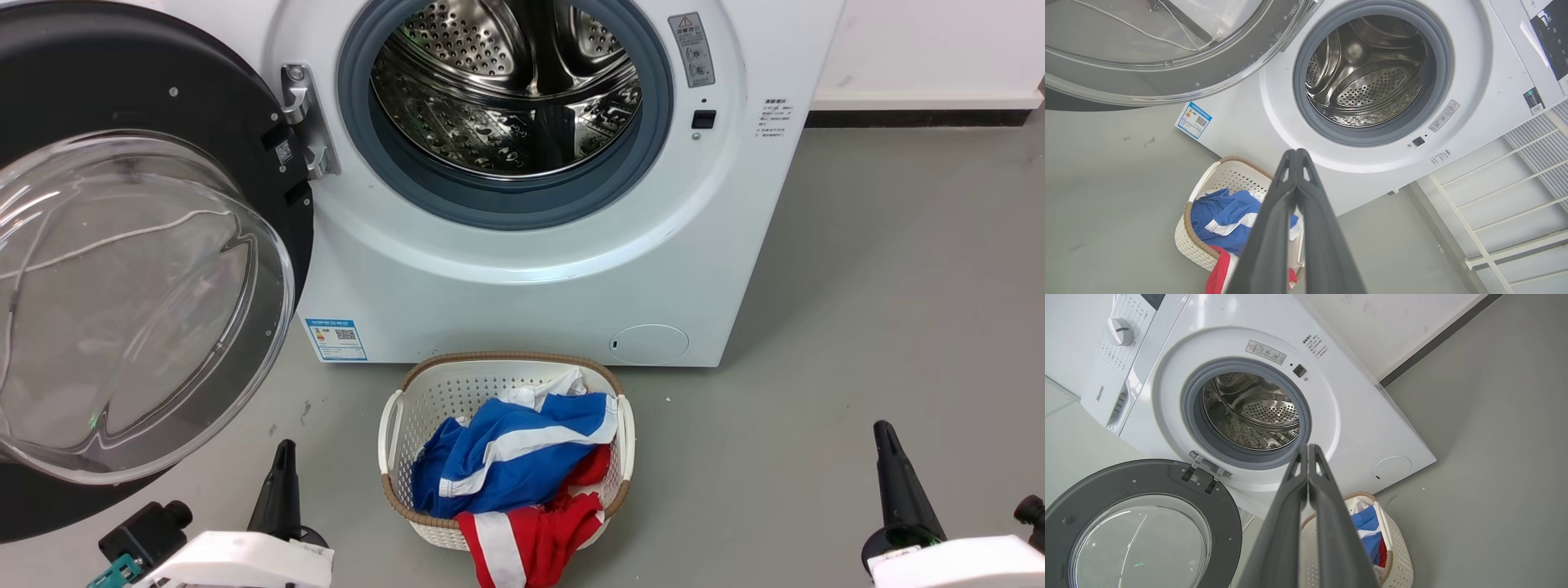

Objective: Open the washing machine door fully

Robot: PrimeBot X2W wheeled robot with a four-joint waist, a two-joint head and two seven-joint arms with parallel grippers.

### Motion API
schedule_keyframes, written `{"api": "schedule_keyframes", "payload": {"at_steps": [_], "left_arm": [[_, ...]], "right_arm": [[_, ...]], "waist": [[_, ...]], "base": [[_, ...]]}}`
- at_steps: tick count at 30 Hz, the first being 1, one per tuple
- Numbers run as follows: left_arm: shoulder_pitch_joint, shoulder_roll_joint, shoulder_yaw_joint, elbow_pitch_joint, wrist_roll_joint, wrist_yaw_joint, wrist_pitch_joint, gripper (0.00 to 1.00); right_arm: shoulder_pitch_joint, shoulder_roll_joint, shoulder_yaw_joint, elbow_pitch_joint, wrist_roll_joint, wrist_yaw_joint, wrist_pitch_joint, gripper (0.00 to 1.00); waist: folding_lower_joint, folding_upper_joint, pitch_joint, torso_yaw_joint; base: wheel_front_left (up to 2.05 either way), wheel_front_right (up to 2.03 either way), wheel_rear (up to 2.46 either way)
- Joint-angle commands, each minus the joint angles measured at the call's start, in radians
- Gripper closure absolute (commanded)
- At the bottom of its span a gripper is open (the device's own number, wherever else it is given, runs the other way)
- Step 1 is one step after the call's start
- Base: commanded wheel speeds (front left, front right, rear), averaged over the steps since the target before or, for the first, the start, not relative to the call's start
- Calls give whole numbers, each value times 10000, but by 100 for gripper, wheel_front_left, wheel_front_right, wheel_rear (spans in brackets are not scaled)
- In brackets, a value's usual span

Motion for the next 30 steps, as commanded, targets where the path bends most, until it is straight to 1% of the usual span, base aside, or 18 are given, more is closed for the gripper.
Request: {"api": "schedule_keyframes", "payload": {"at_steps": [1,10,30], "left_arm": [[-244,19,50,-77,-244,-63,67,100],[-431,20,149,50,-1559,-161,378,100],[-766,22,326,275,-3843,-325,932,100]], "right_arm": [[-246,-92,-5,-58,280,1,52,100],[-535,-112,-34,199,1571,1,346,100],[-1012,-114,-121,645,3790,1,903,100]], "waist": [[0,0,0,0],[0,0,8,-8],[0,0,23,-25]], "base": [[0,0,0],[0,0,0],[0,0,0]]}}
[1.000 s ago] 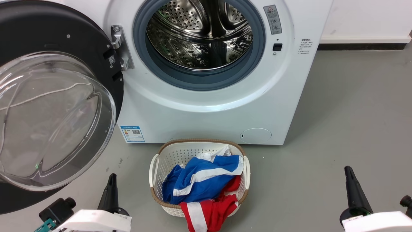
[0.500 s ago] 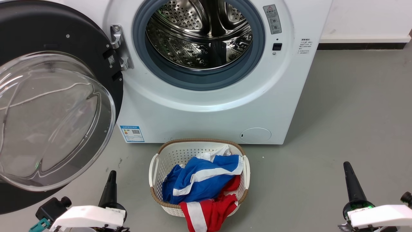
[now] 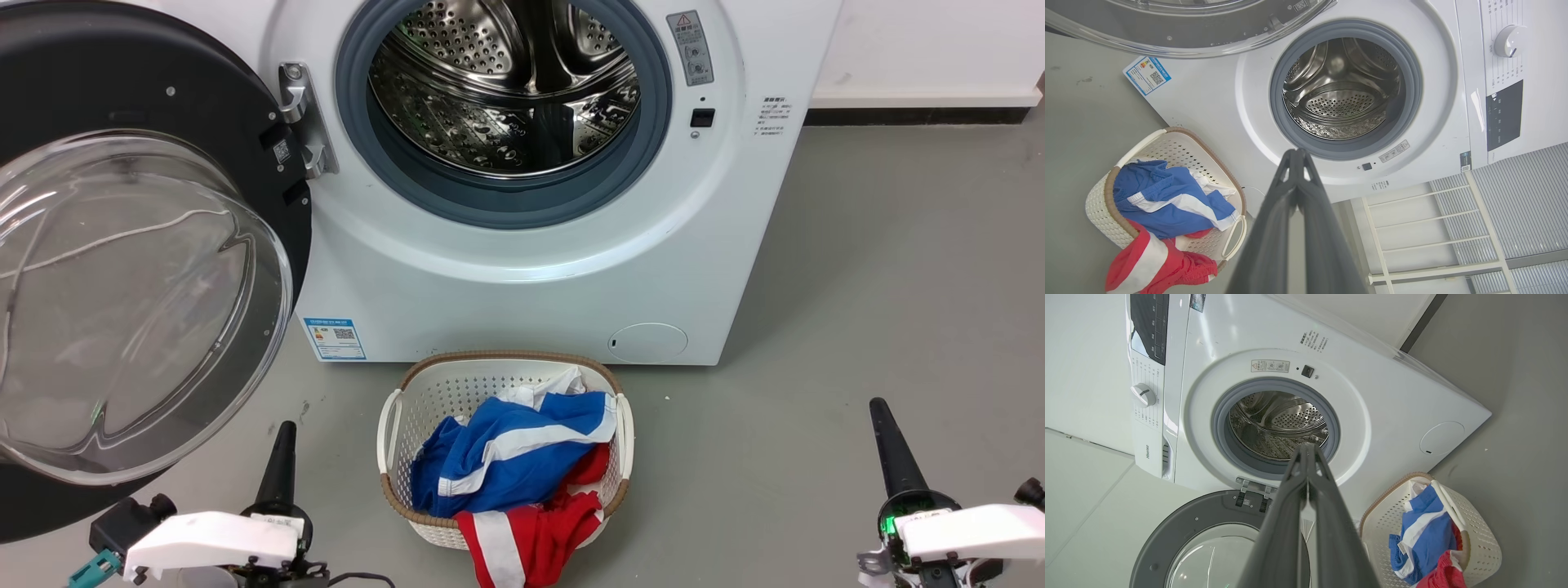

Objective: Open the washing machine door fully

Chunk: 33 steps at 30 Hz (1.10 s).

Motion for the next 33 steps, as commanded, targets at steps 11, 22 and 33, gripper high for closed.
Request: {"api": "schedule_keyframes", "payload": {"at_steps": [11,22,33], "left_arm": [[-400,22,129,74,-1319,-118,323,100],[-543,22,200,174,-2323,-204,553,100],[-640,23,264,258,-3153,-272,760,100]], "right_arm": [[-474,-53,-78,199,1282,2,327,100],[-678,-32,-143,405,2238,2,586,100],[-858,-7,-198,574,3023,2,809,100]], "waist": [[0,-1,9,-9],[0,-1,18,-18],[0,-1,25,-26]], "base": [[0,0,0],[0,0,0],[0,0,0]]}}
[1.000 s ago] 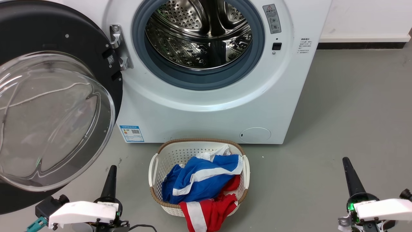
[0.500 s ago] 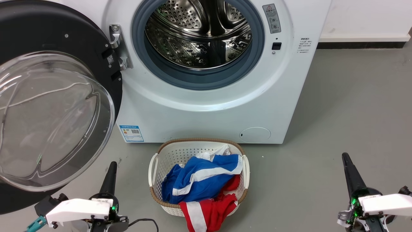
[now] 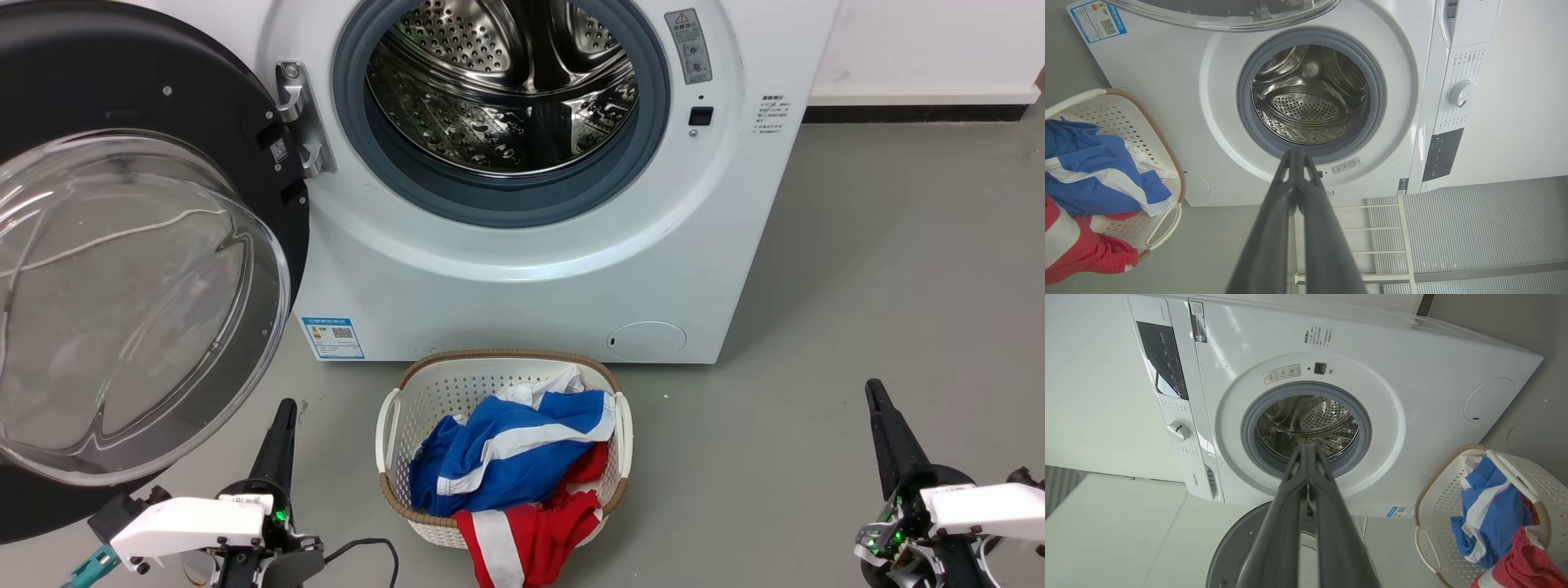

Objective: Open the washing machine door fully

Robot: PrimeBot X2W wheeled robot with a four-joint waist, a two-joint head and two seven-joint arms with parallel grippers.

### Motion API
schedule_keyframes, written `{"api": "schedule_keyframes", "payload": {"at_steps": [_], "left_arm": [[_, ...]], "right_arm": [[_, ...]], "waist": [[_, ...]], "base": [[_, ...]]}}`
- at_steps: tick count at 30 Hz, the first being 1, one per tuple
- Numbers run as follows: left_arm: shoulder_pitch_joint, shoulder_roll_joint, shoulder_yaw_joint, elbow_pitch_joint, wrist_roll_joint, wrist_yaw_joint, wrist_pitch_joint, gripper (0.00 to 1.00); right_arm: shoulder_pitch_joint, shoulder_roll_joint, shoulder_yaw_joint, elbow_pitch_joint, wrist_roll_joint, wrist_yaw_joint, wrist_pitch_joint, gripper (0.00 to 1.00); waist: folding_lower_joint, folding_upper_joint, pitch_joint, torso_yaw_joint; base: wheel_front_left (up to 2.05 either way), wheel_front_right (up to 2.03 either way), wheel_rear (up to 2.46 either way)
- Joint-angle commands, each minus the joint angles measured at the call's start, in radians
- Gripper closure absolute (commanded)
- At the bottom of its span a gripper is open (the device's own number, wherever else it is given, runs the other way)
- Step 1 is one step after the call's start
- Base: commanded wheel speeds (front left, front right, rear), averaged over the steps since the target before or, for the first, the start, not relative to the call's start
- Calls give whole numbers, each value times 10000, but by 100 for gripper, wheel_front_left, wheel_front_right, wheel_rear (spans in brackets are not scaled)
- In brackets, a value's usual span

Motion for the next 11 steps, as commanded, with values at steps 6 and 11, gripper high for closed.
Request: {"api": "schedule_keyframes", "payload": {"at_steps": [6,11], "left_arm": [[-218,20,67,42,-596,-105,162,100],[-271,19,97,82,-979,-133,249,100]], "right_arm": [[-295,4,-55,112,585,4,175,100],[-379,17,-82,192,932,4,283,100]], "waist": [[0,0,5,-5],[0,0,9,-9]], "base": [[0,0,0],[0,0,0]]}}
